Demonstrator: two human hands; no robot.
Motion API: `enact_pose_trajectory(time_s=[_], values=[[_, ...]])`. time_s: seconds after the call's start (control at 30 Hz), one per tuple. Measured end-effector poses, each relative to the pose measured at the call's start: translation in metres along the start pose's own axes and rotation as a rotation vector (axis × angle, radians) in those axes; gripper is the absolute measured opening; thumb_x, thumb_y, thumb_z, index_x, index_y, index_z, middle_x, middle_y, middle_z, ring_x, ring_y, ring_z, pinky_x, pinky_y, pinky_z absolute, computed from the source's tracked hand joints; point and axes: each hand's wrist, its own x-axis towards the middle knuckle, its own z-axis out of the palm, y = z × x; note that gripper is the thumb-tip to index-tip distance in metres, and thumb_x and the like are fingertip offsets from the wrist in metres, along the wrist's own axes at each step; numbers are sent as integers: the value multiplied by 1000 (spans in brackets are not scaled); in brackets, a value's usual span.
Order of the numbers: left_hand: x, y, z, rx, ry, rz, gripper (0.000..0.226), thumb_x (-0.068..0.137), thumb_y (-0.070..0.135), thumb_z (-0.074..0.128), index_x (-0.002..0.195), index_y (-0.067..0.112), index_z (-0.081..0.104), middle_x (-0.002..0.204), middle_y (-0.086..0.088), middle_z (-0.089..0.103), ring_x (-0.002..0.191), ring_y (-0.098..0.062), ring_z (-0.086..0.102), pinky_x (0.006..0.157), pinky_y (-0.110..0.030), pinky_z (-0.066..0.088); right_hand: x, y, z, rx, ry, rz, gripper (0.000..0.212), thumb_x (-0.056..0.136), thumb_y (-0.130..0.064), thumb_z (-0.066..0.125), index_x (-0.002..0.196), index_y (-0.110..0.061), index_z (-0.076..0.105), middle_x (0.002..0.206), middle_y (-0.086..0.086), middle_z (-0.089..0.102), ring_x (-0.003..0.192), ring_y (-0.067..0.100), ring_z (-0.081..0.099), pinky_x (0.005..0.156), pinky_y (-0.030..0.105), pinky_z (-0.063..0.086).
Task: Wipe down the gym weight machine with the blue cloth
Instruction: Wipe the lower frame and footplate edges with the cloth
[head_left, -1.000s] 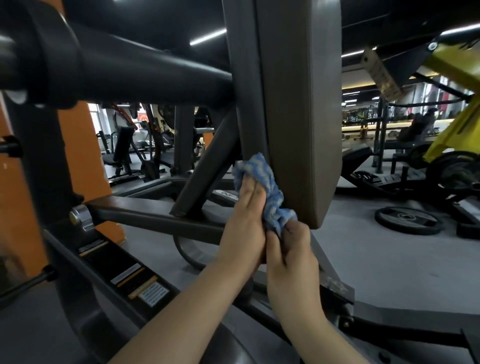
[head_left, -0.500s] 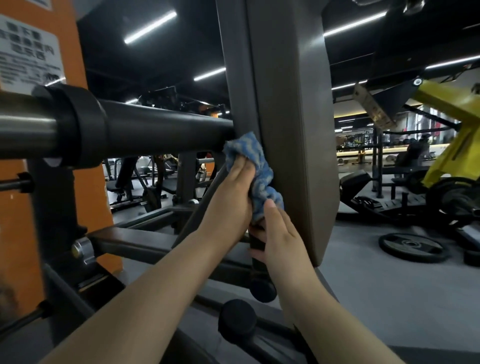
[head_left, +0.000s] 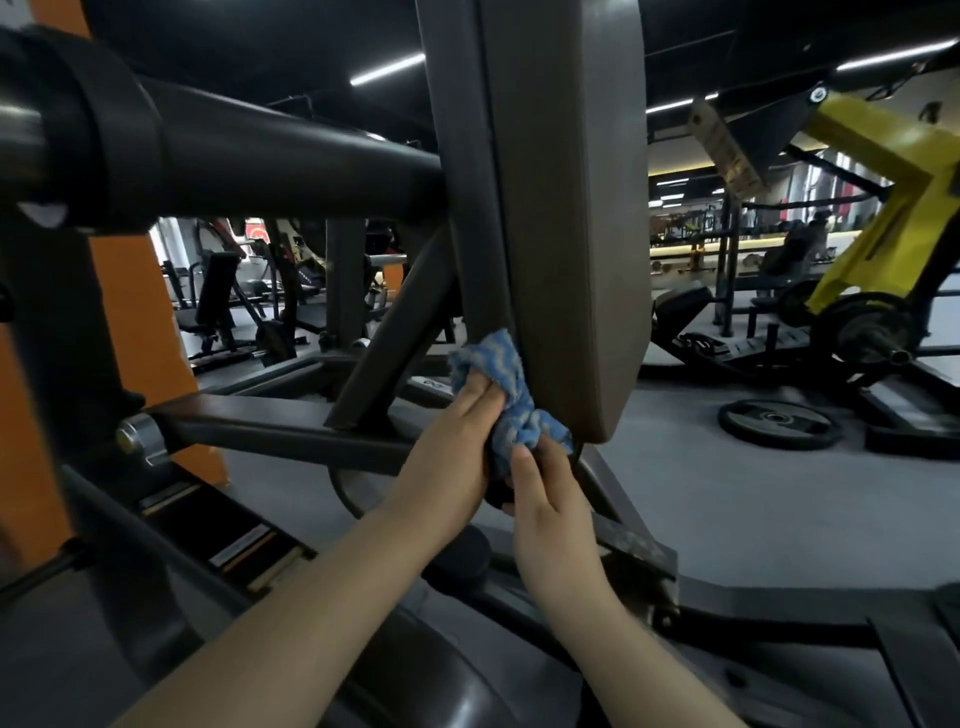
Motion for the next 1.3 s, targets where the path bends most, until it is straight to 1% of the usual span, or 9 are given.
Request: enact_pose_trajectory(time_s=[0.07,0.27,0.5,0.67,0.73,0.8,0.97,1.1,1.3], values=[[-9,-3,8,58,-86,-42,43,97,10,42,139,8,39,152,-6,28,135,-19,35,110,-28,31,-3,11,-1,-8,54,25,38,99,-32,39,134,-21,47,124,-6,58,114,9,55,101,39,45],[-52,-2,41,-5,-55,-191,38,96,4,39,133,4,45,142,-10,42,131,-24,41,104,-22,29,-12,35,-14,42,151,138,16,95,-20,53,109,-27,54,98,-12,63,84,-3,61,67,12,47],[-78,33,83,-187,224,-374,26,98,12,39,120,3,50,126,-9,49,114,-16,52,91,-14,38,-9,65,-38,231,302,351,13,97,-12,46,95,-16,59,99,9,67,91,21,65,83,37,55],[-78,55,95,-491,317,-626,7,98,13,40,103,18,40,99,7,50,79,12,48,68,1,39,-7,72,-52,436,237,315,23,98,-18,46,118,-13,57,114,10,66,104,22,65,93,39,51],[-74,58,98,-712,321,-754,12,99,14,40,109,21,39,97,14,51,79,14,49,65,-2,42,0,71,-51,446,130,301,33,97,-21,48,129,-24,53,123,4,63,112,21,61,101,45,45],[-71,56,98,-1035,376,-820,21,99,12,39,117,21,45,109,9,58,93,4,57,78,-12,46,10,68,-47,450,43,302,44,97,-17,49,137,-34,44,127,0,60,113,20,60,103,44,43],[-64,43,102,-1297,525,-914,27,98,6,39,100,27,55,109,-1,64,105,-17,62,95,-35,47,39,70,-33,173,-74,161,52,100,-14,39,147,-33,27,142,-3,46,127,16,47,109,42,38],[-52,25,120,-1390,543,-926,35,95,-5,38,122,10,54,119,-9,63,114,-23,58,101,-37,44,58,85,-35,24,-29,98,50,97,-10,38,143,-31,33,136,-2,52,124,18,50,105,47,41],[-22,4,140,-1523,479,-1109,26,94,-4,41,106,10,59,99,-5,66,88,-14,64,80,-25,52,98,94,-52,-191,-4,123,46,99,-5,33,140,-25,34,120,-2,57,92,13,61,78,31,55]])
